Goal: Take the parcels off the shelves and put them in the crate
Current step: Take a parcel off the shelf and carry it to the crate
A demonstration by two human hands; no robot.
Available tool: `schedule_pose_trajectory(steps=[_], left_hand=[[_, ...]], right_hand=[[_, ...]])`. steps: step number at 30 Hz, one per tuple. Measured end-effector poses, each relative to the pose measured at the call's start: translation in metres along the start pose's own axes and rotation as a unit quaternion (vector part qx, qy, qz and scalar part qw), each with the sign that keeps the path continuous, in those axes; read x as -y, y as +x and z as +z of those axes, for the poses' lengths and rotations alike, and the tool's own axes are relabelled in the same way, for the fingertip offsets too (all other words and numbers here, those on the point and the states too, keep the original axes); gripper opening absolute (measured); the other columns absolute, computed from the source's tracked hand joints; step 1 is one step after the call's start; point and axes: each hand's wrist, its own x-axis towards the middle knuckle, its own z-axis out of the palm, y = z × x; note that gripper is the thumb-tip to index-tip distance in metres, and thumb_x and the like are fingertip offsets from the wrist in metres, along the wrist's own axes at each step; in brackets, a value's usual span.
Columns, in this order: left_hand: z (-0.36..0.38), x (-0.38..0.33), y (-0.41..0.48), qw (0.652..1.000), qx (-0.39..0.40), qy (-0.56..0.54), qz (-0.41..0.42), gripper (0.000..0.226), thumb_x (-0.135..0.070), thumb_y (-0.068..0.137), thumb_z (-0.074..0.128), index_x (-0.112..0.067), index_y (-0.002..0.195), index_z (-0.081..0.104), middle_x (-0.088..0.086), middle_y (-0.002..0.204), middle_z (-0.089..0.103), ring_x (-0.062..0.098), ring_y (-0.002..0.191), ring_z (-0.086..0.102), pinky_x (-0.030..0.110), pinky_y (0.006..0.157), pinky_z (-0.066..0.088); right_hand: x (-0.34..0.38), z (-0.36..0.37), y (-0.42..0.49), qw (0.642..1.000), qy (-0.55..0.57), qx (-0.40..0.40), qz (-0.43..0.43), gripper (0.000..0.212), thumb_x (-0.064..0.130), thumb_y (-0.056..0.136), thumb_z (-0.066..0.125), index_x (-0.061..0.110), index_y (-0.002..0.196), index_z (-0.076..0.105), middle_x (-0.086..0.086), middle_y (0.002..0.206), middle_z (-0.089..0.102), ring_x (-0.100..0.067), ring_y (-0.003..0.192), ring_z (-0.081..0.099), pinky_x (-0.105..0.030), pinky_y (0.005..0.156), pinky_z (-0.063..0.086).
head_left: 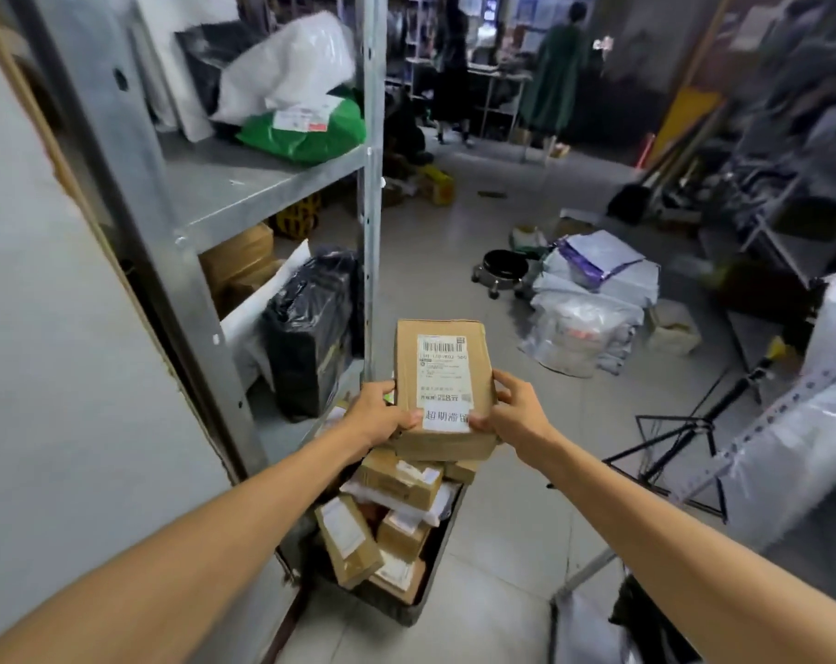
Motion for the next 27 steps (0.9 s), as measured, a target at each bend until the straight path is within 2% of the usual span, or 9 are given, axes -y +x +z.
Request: schedule_pose_trajectory(steps=[3, 9, 13, 18, 21, 22, 25, 26, 27], left_hand=[[-0.004, 0.011, 0.022, 1.000, 0.016, 0.000, -0.011, 0.041, -0.005, 0.079, 0.076, -0.014, 0.117, 0.062, 0.008, 0.113, 0.070, 0.016, 0.093, 0.064, 0.040, 0.089, 0.055], [0.007, 0.034, 0.072, 0.998, 0.016, -0.035, -0.056, 0.060, -0.003, 0.076, 0.077, -0.013, 0.128, 0.050, 0.005, 0.120, 0.065, 0.017, 0.102, 0.059, 0.046, 0.097, 0.050], [0.028, 0.066, 0.106, 0.991, -0.009, -0.050, -0.123, 0.064, -0.002, 0.074, 0.079, -0.009, 0.129, 0.047, 0.009, 0.130, 0.060, 0.022, 0.120, 0.055, 0.047, 0.106, 0.043], [0.070, 0.114, 0.135, 0.959, -0.124, -0.087, -0.240, 0.102, -0.008, 0.069, 0.085, -0.009, 0.150, 0.023, 0.008, 0.142, 0.048, 0.024, 0.131, 0.045, 0.044, 0.109, 0.039], [0.092, 0.149, 0.145, 0.934, -0.162, -0.115, -0.296, 0.095, -0.002, 0.067, 0.084, -0.009, 0.145, 0.032, 0.009, 0.136, 0.055, 0.025, 0.125, 0.052, 0.045, 0.105, 0.043], [0.098, 0.161, 0.147, 0.928, -0.168, -0.124, -0.310, 0.090, 0.001, 0.066, 0.084, -0.008, 0.142, 0.036, 0.011, 0.134, 0.057, 0.027, 0.123, 0.054, 0.046, 0.104, 0.044], [0.117, 0.193, 0.153, 0.913, -0.178, -0.134, -0.343, 0.087, 0.001, 0.069, 0.082, -0.009, 0.142, 0.036, 0.011, 0.132, 0.058, 0.026, 0.124, 0.053, 0.046, 0.106, 0.043], [0.123, 0.202, 0.156, 0.909, -0.179, -0.139, -0.350, 0.084, 0.000, 0.071, 0.082, -0.010, 0.141, 0.037, 0.010, 0.130, 0.060, 0.024, 0.121, 0.056, 0.043, 0.104, 0.045], [0.131, 0.212, 0.160, 0.906, -0.182, -0.145, -0.352, 0.077, 0.000, 0.072, 0.081, -0.011, 0.136, 0.040, 0.009, 0.126, 0.062, 0.021, 0.114, 0.059, 0.039, 0.099, 0.049]], right_hand=[[-0.007, 0.008, 0.022, 1.000, -0.016, -0.010, 0.016, 0.073, -0.012, 0.072, 0.071, 0.017, 0.136, 0.048, -0.009, 0.126, 0.055, -0.029, 0.116, 0.055, -0.051, 0.090, 0.054], [-0.026, 0.007, 0.079, 0.999, -0.032, 0.024, 0.031, 0.081, -0.014, 0.072, 0.070, 0.016, 0.141, 0.043, -0.011, 0.129, 0.053, -0.028, 0.121, 0.051, -0.051, 0.093, 0.052], [-0.045, 0.005, 0.136, 0.992, -0.098, 0.073, 0.013, 0.084, -0.012, 0.066, 0.066, 0.017, 0.141, 0.044, -0.008, 0.129, 0.054, -0.026, 0.120, 0.052, -0.049, 0.093, 0.052], [-0.093, 0.008, 0.204, 0.972, -0.136, 0.191, 0.030, 0.091, 0.001, 0.058, 0.057, 0.017, 0.145, 0.037, 0.010, 0.119, 0.053, -0.019, 0.113, 0.055, -0.030, 0.072, 0.054], [-0.131, 0.018, 0.231, 0.955, -0.160, 0.243, 0.055, 0.091, 0.009, 0.052, 0.056, 0.019, 0.141, 0.040, 0.007, 0.120, 0.053, -0.016, 0.113, 0.053, -0.034, 0.081, 0.055], [-0.144, 0.023, 0.239, 0.950, -0.167, 0.258, 0.063, 0.087, 0.008, 0.053, 0.058, 0.020, 0.138, 0.043, 0.010, 0.116, 0.054, -0.015, 0.112, 0.052, -0.030, 0.083, 0.054], [-0.179, 0.036, 0.263, 0.925, -0.224, 0.300, 0.061, 0.074, -0.006, 0.064, 0.067, 0.018, 0.132, 0.049, 0.013, 0.111, 0.057, -0.011, 0.108, 0.053, -0.003, 0.075, 0.043], [-0.188, 0.040, 0.272, 0.917, -0.243, 0.310, 0.058, 0.075, -0.007, 0.067, 0.067, 0.014, 0.136, 0.047, 0.009, 0.118, 0.057, -0.011, 0.110, 0.052, -0.003, 0.080, 0.042], [-0.197, 0.043, 0.280, 0.911, -0.254, 0.321, 0.061, 0.078, -0.007, 0.068, 0.068, 0.011, 0.140, 0.044, 0.003, 0.126, 0.056, -0.012, 0.115, 0.051, -0.010, 0.090, 0.043]])
